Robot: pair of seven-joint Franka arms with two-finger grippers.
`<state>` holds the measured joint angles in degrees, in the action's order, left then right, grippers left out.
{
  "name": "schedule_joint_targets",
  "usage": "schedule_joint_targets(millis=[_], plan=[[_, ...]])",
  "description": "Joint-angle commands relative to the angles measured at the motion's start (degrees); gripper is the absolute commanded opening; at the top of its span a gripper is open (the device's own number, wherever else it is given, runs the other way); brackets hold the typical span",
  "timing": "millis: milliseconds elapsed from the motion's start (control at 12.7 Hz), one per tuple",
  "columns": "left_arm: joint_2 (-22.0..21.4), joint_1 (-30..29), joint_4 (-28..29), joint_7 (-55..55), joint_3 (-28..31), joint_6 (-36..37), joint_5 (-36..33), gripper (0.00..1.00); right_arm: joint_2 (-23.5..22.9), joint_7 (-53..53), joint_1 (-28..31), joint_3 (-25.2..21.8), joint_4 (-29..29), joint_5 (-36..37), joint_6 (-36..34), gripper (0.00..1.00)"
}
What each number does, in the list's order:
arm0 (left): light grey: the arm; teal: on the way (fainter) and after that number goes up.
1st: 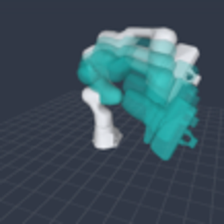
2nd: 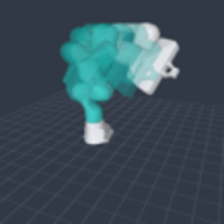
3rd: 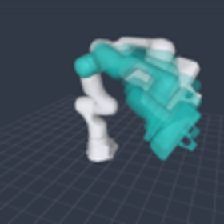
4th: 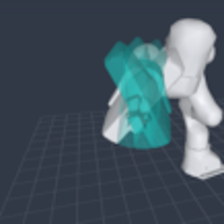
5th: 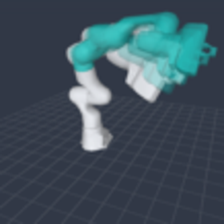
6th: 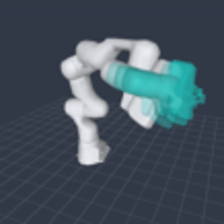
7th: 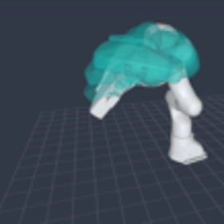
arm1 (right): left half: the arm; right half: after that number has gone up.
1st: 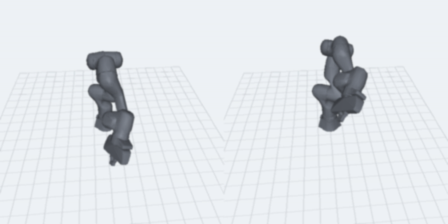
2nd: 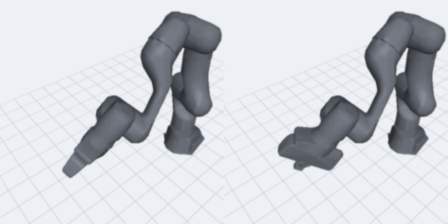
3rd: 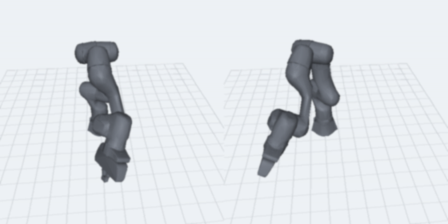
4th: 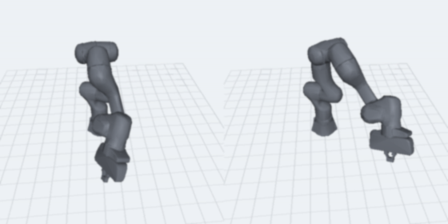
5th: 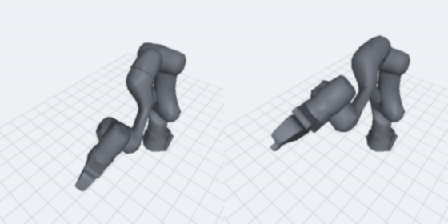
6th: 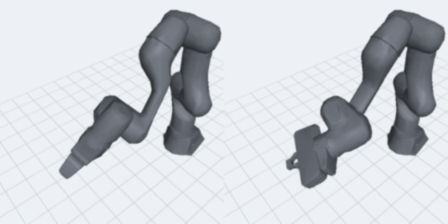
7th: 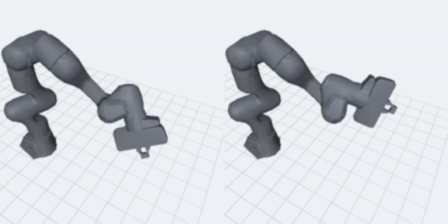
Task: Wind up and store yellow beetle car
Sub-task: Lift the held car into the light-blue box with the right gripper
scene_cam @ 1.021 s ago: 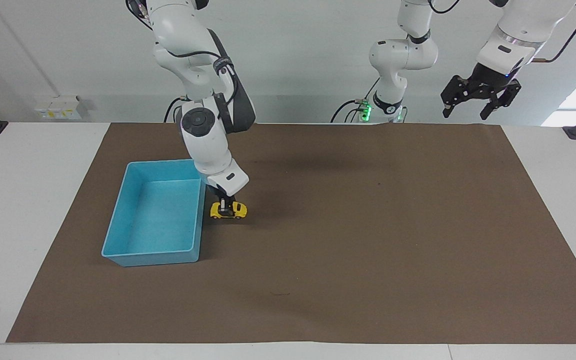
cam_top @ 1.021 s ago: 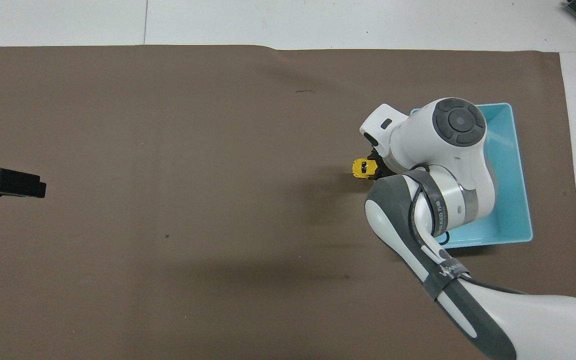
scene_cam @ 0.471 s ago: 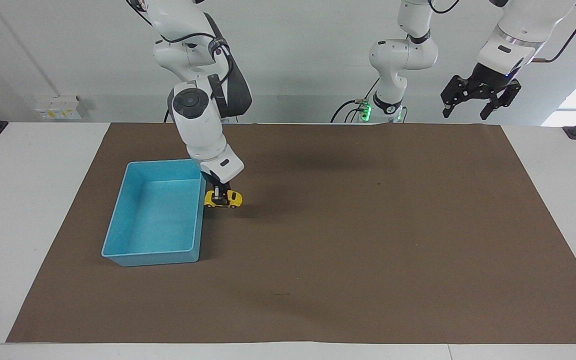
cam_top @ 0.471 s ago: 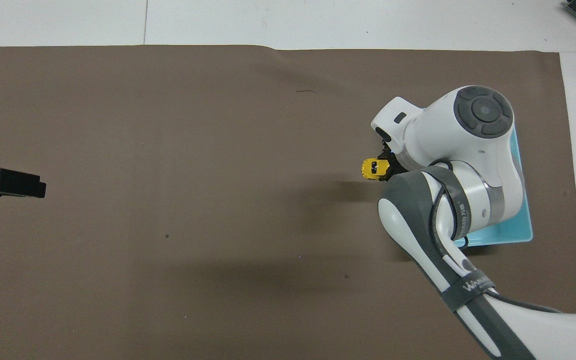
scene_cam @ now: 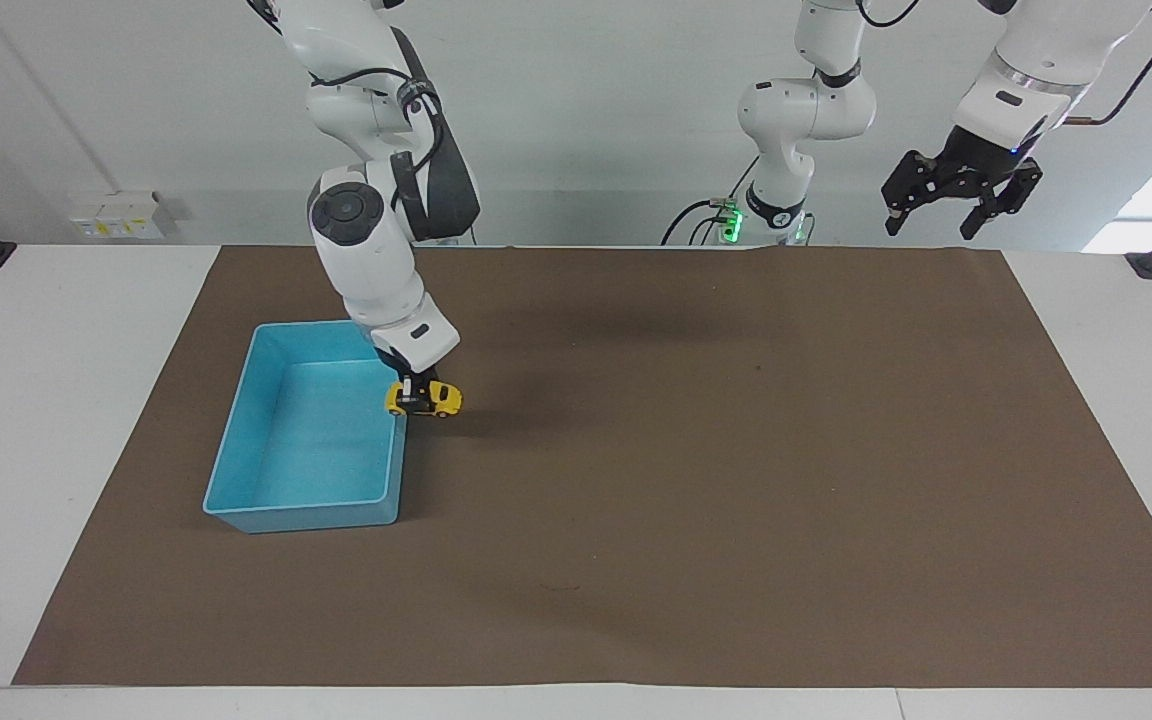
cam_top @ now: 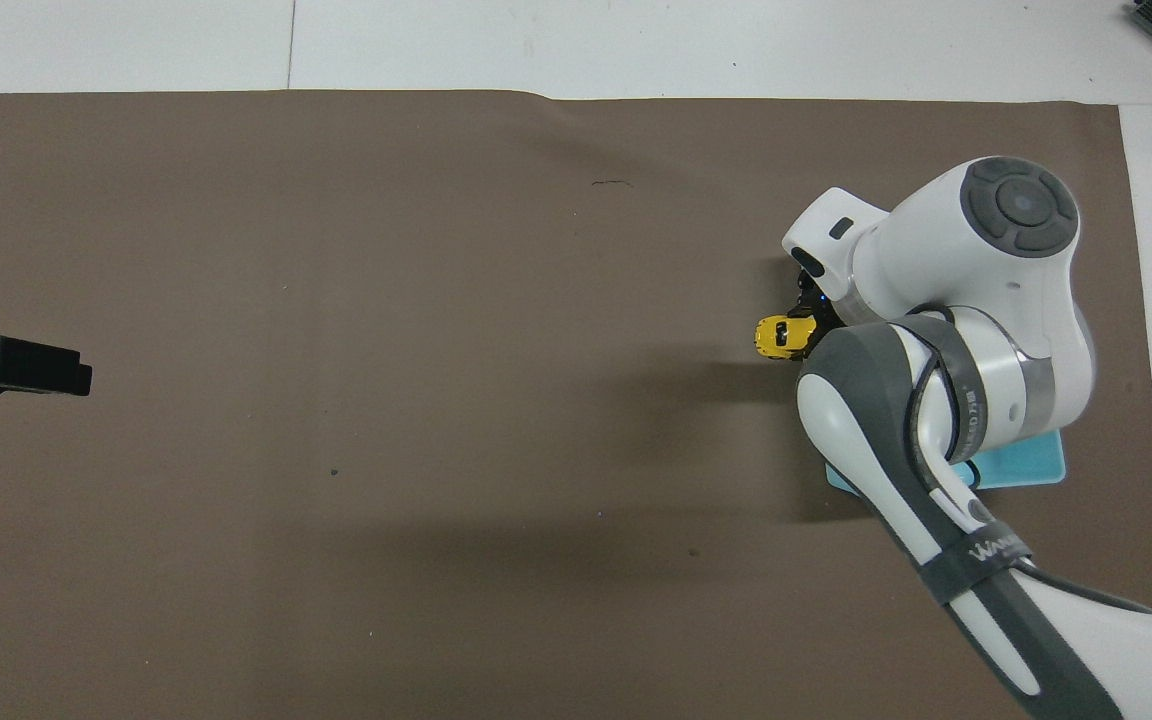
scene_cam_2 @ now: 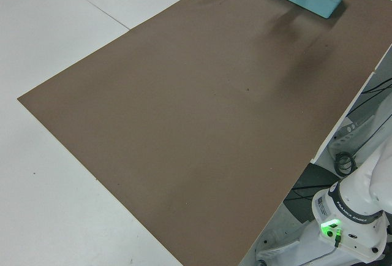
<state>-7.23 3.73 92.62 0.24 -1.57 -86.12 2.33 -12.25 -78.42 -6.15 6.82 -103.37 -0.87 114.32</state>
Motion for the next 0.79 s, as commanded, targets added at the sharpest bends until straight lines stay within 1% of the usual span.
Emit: schedule_joint_targets(millis=[0,79,471,707], plan=[[0.2,-1.0,-0.9,0.6,-0.5,1.1,0.4,1.0,1.0,-5.6,3.3,0.5,0.0,-1.4,-2.5,0.09],[0.2,-1.0,-0.9,0.6,-0.5,1.1,0.4,1.0,1.4,-8.1,4.6,0.3,0.0,-2.6,-2.9,0.09],[0.2,-1.0,-0.9,0.6,-0.5,1.1,0.4,1.0,1.8,-16.8,9.9,0.4,-0.2,-2.8,-5.2,0.09],[0.2,-0.9,-0.9,0.6,-0.5,1.1,0.4,1.0,2.3,-18.2,10.3,0.1,-1.0,-2.8,-5.3,0.09]])
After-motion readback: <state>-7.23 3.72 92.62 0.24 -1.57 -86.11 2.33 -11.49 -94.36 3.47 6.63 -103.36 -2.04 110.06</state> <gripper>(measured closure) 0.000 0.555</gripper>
